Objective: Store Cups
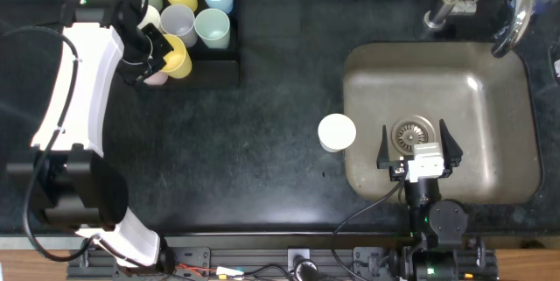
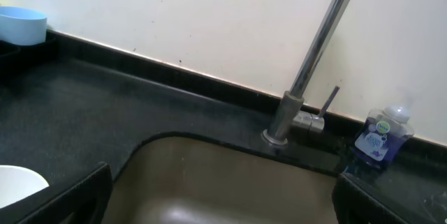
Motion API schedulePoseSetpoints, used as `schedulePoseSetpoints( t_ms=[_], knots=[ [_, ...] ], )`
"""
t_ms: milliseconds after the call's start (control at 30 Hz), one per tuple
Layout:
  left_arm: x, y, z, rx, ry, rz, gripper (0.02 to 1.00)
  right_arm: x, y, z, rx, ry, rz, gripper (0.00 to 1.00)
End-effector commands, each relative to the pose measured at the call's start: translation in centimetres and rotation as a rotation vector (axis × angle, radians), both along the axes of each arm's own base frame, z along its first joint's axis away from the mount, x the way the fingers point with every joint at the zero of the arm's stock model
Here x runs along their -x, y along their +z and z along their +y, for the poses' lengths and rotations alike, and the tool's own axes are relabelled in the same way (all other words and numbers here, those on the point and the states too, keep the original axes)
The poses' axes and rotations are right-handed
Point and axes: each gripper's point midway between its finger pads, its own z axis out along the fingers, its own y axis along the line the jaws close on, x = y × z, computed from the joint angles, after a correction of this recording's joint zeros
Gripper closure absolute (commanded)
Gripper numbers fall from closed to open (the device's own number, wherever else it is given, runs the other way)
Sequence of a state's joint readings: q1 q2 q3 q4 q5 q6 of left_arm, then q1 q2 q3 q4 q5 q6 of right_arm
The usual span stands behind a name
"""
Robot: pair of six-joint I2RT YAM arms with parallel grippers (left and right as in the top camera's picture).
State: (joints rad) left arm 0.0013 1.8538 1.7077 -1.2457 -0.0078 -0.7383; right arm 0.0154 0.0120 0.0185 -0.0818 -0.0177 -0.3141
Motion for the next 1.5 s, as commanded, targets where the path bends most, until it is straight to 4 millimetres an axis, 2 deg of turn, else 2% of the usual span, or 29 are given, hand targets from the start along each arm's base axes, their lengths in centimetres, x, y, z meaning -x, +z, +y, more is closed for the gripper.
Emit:
schedulePoseSetpoints(
  t_ms=[33, 467, 833, 1033, 1500],
  knots=[
    [-0.5, -0.7, -0.2, 0.011, 0.019, 0.003, 0.982, 0.0, -0.4, 0.0, -0.003, -0.002, 0.001, 0.003],
    [-2.5, -3.6, -1.2, 0.009, 0.027, 0.01, 0.982, 0.0, -0.4, 0.0, -0.003, -0.002, 0.001, 0.003],
    [-2.4, -5.6, -1.0, -0.003, 0.027, 0.062, 0.982, 0.0, -0.4, 0.0, -0.003, -0.002, 0.001, 0.005],
    [-2.1, -5.9, -0.4, -0.04, 0.032, 0.082, 0.98, 0.0, -0.4, 0.0, -0.003, -0.002, 0.001, 0.003],
    [-1.8, -6.2, -0.4, -0.04, 0.031, 0.101, 0.982, 0.0, -0.4, 0.0, -0.003, -0.002, 0.001, 0.003]
  ],
)
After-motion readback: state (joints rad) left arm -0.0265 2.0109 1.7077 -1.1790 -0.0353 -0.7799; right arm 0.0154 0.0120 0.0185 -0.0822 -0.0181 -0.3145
